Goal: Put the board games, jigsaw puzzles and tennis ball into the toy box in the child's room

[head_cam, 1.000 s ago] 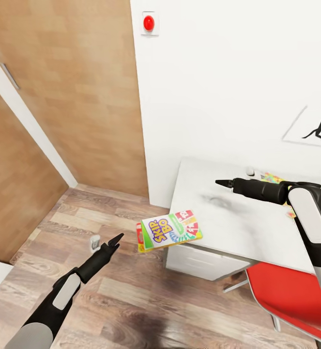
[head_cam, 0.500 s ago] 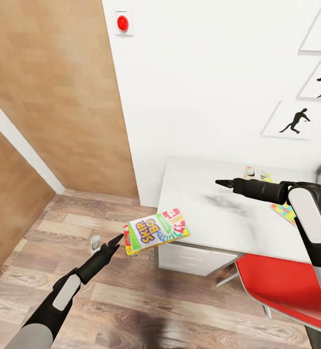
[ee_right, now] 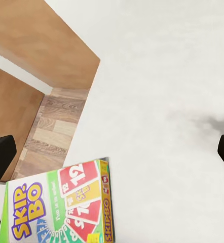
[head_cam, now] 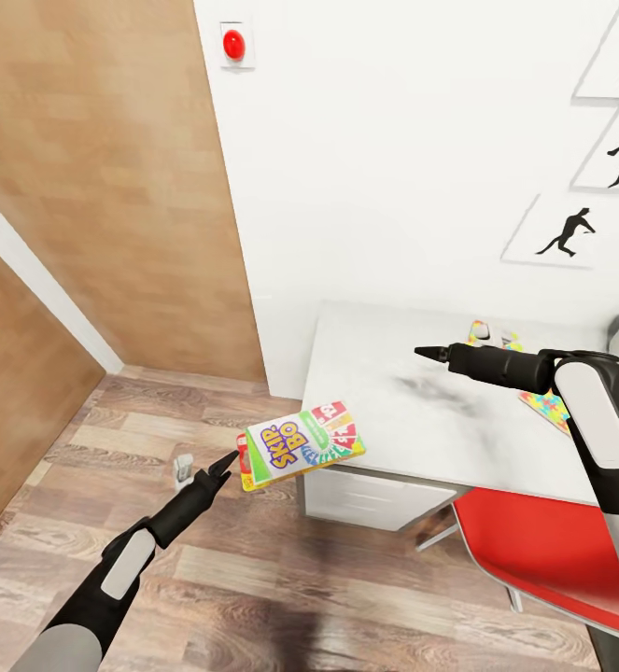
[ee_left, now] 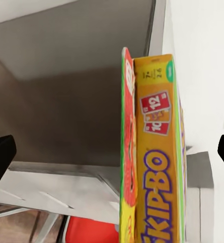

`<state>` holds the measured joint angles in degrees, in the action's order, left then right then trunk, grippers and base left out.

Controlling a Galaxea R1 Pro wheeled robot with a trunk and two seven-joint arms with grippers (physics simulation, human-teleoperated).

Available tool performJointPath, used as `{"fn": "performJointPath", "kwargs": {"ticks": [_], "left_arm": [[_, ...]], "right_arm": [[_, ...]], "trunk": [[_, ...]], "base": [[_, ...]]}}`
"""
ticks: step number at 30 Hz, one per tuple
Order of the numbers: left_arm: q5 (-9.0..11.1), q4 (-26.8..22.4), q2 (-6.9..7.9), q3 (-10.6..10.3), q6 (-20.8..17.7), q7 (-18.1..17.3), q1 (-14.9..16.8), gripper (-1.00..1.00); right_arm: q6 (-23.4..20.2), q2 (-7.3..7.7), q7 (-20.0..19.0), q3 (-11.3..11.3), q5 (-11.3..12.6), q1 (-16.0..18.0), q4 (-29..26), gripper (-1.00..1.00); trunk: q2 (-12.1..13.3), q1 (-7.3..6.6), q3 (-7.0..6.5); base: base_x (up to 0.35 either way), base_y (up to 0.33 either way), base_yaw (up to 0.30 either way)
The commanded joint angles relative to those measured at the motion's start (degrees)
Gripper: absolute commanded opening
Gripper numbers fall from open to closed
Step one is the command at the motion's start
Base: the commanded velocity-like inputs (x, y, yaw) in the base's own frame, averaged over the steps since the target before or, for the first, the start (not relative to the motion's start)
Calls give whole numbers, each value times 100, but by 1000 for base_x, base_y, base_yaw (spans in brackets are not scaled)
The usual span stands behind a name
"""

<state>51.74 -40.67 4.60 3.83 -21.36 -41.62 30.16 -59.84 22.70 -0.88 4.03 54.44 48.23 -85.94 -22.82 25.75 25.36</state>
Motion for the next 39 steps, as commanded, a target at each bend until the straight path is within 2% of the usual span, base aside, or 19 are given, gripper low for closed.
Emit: {"fn": "performJointPath", "kwargs": {"ticks": [1, 13, 28, 39], "left_arm": [[44, 0, -1, 4, -52, -8, 2, 100], [48, 2, 4, 4, -53, -10, 0, 100], [53, 1, 5, 4, -53, -11, -1, 100], [55, -1, 5, 7, -53, -20, -1, 100]], "right_arm": [[-16, 5, -9, 5, -12, 5, -2, 100], [-16, 5, -9, 9, -12, -15, -2, 100], [-16, 3, -9, 10, -12, -31, -2, 100], [-16, 6, -9, 10, -14, -33, -2, 100]], "trunk": [[-10, 3, 9], [-10, 3, 9], [-10, 3, 9], [-10, 3, 9]], "base": [[0, 0, -8], [0, 0, -29], [0, 0, -195], [0, 0, -73]]}}
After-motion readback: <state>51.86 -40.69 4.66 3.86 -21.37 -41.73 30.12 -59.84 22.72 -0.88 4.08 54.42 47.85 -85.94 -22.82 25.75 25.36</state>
